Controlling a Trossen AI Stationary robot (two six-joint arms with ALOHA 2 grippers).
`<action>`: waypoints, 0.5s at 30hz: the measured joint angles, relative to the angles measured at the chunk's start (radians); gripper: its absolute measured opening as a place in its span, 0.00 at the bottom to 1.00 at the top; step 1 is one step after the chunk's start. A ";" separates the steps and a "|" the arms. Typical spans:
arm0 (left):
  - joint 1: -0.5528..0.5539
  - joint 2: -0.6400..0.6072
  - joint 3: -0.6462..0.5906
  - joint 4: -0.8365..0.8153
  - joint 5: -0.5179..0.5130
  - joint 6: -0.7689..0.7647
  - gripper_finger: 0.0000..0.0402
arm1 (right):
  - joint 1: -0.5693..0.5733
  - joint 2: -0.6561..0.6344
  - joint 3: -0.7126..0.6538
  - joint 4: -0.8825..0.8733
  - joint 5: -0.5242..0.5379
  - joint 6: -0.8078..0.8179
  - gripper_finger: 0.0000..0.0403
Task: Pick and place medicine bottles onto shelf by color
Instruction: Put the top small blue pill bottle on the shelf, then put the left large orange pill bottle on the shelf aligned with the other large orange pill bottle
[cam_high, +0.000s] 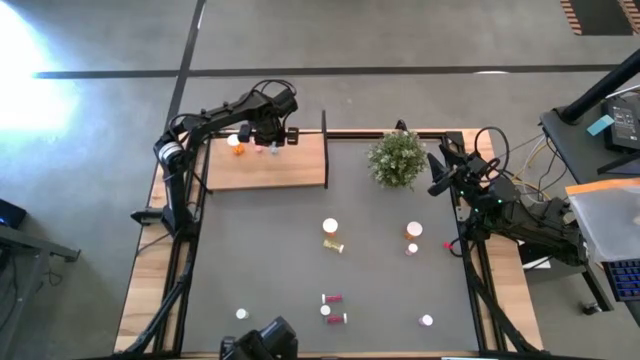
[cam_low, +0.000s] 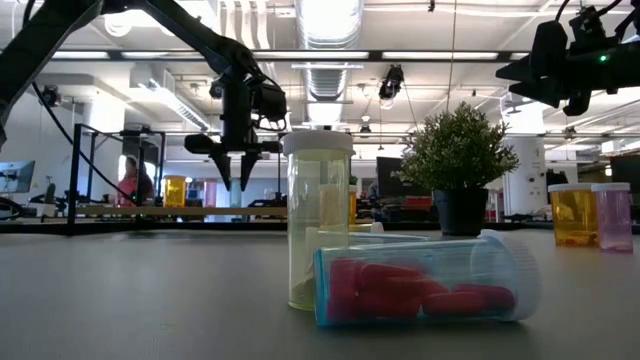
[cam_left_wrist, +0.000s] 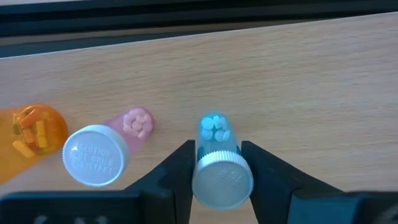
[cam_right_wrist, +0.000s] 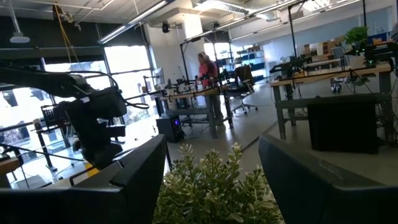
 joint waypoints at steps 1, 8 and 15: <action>0.000 0.000 0.000 0.001 0.000 0.000 0.29 | 0.000 0.000 0.000 0.000 0.000 0.000 0.62; 0.000 0.000 0.000 0.040 0.000 0.000 0.37 | 0.000 0.000 0.000 0.000 0.000 0.000 0.62; 0.000 -0.020 -0.002 0.048 0.000 0.000 0.43 | 0.000 0.000 0.000 0.000 0.000 0.000 0.62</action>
